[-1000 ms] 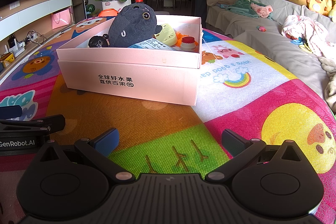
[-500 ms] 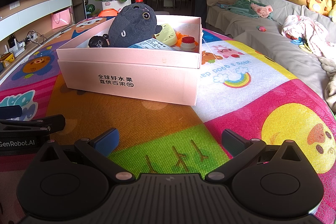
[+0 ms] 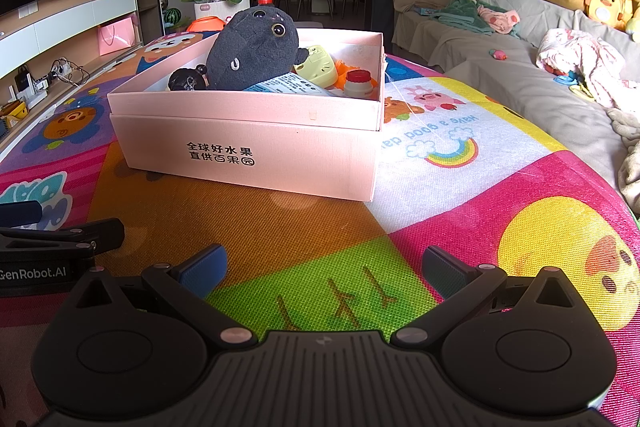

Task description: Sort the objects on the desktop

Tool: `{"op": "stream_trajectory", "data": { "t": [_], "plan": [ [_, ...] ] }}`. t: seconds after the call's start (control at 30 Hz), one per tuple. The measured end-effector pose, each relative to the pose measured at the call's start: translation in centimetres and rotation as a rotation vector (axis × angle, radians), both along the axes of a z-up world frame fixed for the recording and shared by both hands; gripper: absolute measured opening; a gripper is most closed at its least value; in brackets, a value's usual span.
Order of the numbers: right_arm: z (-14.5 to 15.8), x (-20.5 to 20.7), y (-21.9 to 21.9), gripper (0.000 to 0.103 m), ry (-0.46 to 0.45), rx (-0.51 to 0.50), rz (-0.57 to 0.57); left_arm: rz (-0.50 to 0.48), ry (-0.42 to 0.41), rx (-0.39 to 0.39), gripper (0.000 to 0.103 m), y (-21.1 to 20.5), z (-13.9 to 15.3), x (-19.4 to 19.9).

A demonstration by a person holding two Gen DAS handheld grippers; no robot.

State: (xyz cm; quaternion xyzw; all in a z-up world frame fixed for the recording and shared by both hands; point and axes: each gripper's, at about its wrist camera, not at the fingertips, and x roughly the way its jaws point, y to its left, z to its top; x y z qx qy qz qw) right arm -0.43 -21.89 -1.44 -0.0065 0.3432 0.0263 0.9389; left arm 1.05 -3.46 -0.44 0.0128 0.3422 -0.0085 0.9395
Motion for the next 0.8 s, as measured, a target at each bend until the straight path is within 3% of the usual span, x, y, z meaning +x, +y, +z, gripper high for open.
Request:
{"op": "stream_trajectory", "data": {
  "t": [0.8],
  "plan": [
    [0.0, 0.03, 0.0, 0.103, 0.0, 0.0, 0.0, 0.0, 0.0, 0.0, 0.103, -0.01, 0.01, -0.03]
  ]
}}
